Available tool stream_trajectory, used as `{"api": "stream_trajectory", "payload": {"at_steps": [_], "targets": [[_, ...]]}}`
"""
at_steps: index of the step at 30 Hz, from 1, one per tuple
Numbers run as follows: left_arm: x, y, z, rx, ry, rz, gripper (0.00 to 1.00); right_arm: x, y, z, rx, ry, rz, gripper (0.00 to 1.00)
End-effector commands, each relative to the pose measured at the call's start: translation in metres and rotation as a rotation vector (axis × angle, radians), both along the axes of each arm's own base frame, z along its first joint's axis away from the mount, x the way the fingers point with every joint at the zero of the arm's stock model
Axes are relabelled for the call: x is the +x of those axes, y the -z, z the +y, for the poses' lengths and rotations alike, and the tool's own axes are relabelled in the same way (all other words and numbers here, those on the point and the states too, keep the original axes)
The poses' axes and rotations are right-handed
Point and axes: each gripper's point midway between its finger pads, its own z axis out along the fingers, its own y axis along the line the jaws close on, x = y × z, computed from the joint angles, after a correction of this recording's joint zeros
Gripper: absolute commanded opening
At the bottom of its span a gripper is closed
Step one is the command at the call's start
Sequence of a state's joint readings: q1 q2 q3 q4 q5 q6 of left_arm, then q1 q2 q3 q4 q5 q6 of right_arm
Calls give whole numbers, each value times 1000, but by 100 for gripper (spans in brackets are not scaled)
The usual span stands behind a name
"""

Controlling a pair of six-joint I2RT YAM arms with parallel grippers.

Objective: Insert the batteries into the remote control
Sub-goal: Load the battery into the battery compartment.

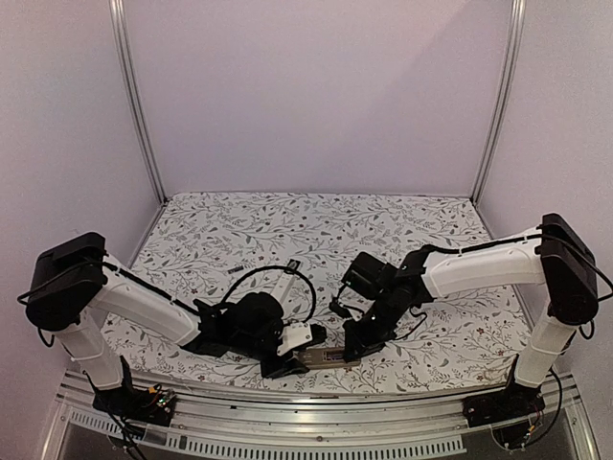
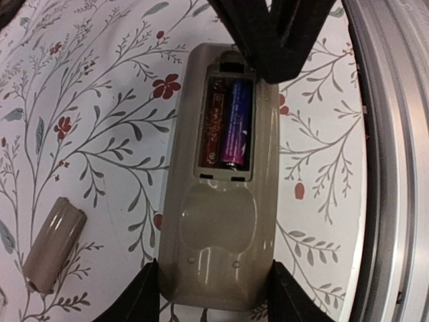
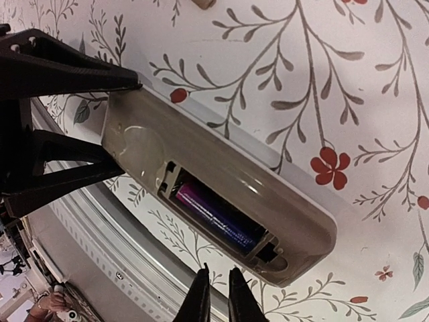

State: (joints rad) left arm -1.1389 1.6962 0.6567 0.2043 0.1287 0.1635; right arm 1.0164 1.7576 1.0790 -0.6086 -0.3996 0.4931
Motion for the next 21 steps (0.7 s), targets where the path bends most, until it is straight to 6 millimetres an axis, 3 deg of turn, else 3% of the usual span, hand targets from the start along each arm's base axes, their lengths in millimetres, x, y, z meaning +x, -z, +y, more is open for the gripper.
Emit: {"api": "stream_trajectory", "payload": {"at_steps": [1,8,13,19,21], "targets": [[0,13,7,52,-7,-2,43,0,-19,2,28,-42,-5,11],[1,5,4,34,-2,-16,53,17,-41,4,106,-30,-48,13],[0,-25,-4,-48,11,-29,70,31,-48,3,134,-10,-96,13],[-2,-54,-5,-114,20,-49,75,37,-55,10,187,-43,-148,15],[2,-65,-3,-137,-1,-55,76,36,-60,16,239,-83,-175,21]]}}
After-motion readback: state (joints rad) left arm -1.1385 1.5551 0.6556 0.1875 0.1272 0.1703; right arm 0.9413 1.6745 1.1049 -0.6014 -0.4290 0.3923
